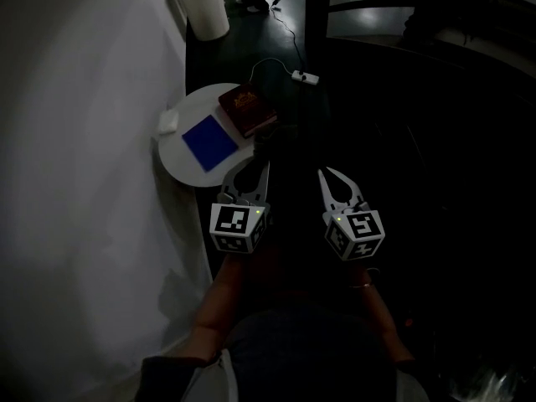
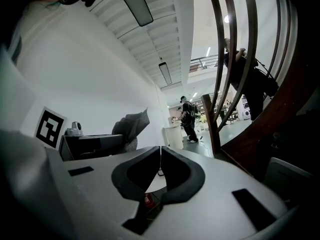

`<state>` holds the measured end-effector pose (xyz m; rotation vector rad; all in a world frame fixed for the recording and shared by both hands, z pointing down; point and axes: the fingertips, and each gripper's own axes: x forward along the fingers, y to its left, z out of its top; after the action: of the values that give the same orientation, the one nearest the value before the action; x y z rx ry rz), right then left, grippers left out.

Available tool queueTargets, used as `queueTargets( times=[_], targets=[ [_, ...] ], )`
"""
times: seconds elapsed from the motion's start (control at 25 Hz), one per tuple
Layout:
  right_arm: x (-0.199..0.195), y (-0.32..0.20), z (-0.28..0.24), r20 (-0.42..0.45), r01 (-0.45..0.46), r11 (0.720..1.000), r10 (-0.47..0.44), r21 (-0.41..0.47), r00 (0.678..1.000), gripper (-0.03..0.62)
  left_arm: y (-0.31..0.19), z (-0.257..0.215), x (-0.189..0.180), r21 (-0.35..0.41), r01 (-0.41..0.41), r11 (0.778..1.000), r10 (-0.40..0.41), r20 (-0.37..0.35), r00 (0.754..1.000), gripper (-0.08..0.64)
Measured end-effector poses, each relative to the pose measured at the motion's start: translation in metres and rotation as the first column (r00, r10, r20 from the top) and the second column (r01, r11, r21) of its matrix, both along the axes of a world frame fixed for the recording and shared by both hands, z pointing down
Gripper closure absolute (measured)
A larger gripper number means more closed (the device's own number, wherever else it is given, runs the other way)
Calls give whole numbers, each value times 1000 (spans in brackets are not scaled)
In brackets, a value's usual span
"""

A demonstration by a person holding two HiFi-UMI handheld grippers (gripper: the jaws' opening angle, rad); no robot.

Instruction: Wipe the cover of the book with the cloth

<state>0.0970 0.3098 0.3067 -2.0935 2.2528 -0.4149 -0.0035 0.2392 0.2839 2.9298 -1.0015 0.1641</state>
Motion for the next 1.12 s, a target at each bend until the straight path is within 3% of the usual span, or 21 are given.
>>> queueTargets(
  times=[0.28, 0.56, 0.68, 0.84, 1.12],
  targets=[
    [2, -101, 15, -4, 12, 999, -12, -46, 1000, 563, -101, 20, -2, -44, 31, 999, -32, -16, 999, 526],
    [-7, -209, 26, -29, 39, 993, -43, -107, 999, 563, -201, 38, -14, -99, 67, 993, -65, 20, 998, 526],
    [-6, -240, 40, -42, 33, 990, -39, -140, 998, 563, -231, 42, -15, -98, 66, 993, -61, 48, 997, 526],
    [-4, -288, 53, -36, 21, 984, -28, -176, 999, 563, -280, 54, -14, -118, 62, 991, -59, 26, 998, 526],
    [4, -326, 79, -32, 39, 968, -48, -246, 998, 563, -328, 78, -8, -171, 98, 980, -91, 45, 995, 526]
  ],
)
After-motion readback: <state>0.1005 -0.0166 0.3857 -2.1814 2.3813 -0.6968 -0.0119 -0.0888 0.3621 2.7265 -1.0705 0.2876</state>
